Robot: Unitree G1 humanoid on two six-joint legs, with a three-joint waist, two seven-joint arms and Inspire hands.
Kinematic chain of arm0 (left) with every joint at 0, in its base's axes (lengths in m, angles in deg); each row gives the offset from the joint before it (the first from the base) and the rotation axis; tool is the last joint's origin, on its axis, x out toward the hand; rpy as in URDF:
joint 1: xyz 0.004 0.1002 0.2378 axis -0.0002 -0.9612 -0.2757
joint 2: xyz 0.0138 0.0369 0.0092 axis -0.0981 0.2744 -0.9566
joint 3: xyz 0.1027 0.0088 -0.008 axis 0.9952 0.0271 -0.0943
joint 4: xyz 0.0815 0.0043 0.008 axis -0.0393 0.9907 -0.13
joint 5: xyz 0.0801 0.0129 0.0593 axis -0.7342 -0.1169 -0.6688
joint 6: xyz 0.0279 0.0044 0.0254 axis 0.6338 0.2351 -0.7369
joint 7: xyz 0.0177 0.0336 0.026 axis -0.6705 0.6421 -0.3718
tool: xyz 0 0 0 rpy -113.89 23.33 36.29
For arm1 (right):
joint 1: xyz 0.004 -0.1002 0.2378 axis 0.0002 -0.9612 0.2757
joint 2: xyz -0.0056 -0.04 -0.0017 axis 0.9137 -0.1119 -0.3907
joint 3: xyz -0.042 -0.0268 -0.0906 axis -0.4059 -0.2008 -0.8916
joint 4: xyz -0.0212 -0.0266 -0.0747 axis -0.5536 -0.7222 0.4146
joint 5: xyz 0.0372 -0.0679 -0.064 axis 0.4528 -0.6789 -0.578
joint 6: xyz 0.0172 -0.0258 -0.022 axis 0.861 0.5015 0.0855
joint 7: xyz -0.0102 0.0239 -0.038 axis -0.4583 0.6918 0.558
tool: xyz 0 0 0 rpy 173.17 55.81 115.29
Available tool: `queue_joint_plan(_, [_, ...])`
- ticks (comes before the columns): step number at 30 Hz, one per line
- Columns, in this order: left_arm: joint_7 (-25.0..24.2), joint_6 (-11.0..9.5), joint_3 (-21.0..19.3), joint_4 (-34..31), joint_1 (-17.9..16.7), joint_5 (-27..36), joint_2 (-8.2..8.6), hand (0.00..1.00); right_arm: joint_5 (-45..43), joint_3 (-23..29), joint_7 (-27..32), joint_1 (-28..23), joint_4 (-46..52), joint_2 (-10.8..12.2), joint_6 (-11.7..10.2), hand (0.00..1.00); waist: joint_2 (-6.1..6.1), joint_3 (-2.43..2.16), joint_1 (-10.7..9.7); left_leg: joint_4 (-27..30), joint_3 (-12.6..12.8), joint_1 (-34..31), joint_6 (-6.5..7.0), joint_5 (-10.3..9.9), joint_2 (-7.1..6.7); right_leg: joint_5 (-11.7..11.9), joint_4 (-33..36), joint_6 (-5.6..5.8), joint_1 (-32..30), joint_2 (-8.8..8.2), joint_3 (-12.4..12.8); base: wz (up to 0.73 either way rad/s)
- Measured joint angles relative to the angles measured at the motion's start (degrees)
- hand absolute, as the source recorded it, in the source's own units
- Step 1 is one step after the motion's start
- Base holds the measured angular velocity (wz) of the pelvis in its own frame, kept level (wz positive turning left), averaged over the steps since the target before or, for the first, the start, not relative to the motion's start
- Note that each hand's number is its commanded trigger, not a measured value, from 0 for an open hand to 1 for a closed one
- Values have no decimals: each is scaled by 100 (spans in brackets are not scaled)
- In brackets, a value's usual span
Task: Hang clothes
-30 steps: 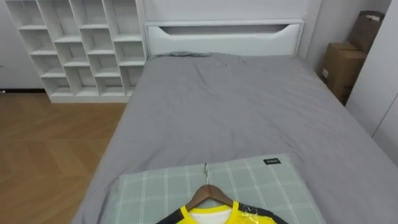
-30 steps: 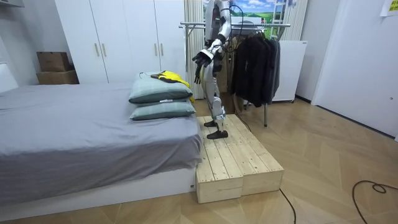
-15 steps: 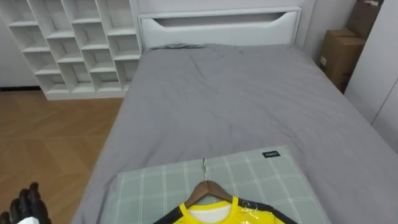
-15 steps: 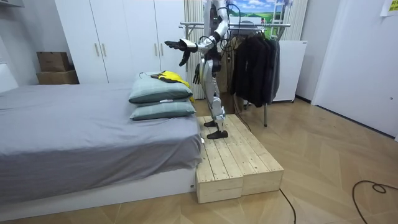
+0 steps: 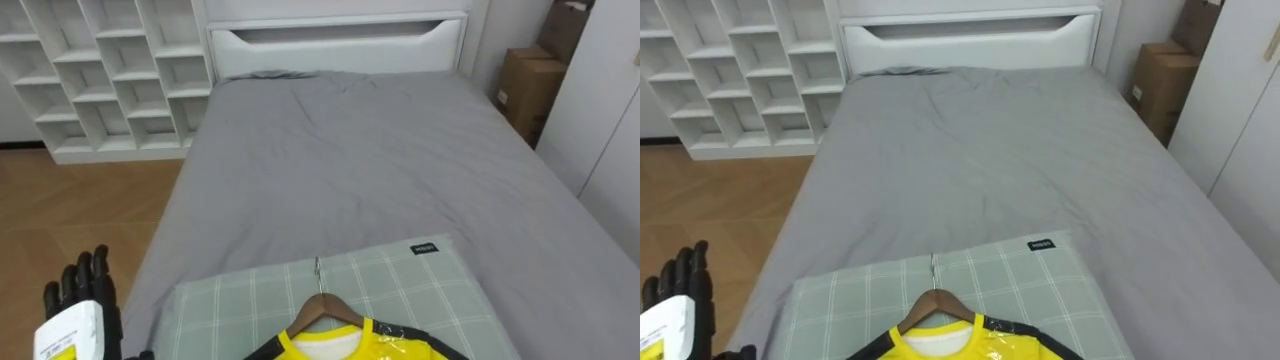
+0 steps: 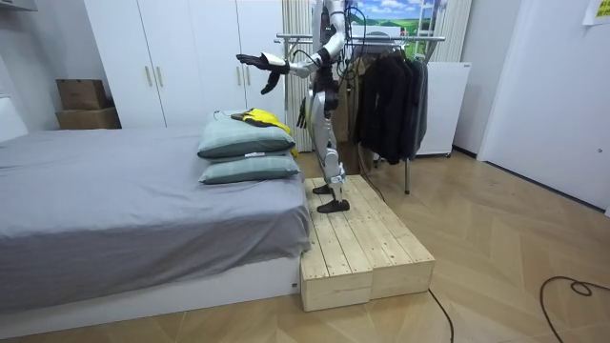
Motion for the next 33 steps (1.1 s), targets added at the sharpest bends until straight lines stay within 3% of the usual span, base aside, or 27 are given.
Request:
queue_joint_plan(7, [-185, -7, 28, 0, 75, 3, 1, 0, 121, 21, 34, 32, -69, 1, -27, 0, 113, 10, -157, -54, 57, 7, 5, -5, 32, 54, -4, -6, -22, 28, 56, -3])
queue_joint_plan(14, [-377, 8, 24, 1, 316, 55, 0, 0, 482, 19, 7, 15, -175, 2, -12, 0, 105, 16, -238, -100, 125, 108, 3, -1, 53, 57, 4, -10, 26, 40, 119, -4])
queue_joint_plan(22, [-653, 105, 90, 345, 386, 61, 4, 0, 657, 6, -105, 9, -232, 6, -2, 0, 13, 51, -376, -101, 216, 217, 0, -1, 79, 57, -3, -10, 83, 56, 216, -6])
queue_joint_plan(29, [-735, 224, 200, 574, 416, 29, 15, 0, 655, 7, -108, -41, -355, -1, 14, 0, -93, 8, -427, -109, 247, 208, -1, -1, 89, 57, 7, -11, 52, 68, 292, -2])
queue_joint_plan(33, [-780, 358, 201, 647, 431, 41, 20, 0, 614, 15, -119, -56, -374, -10, 57, 0, -120, 13, -436, -148, 345, 208, 0, -2, 96, 64, 25, -21, 1, 69, 380, -12])
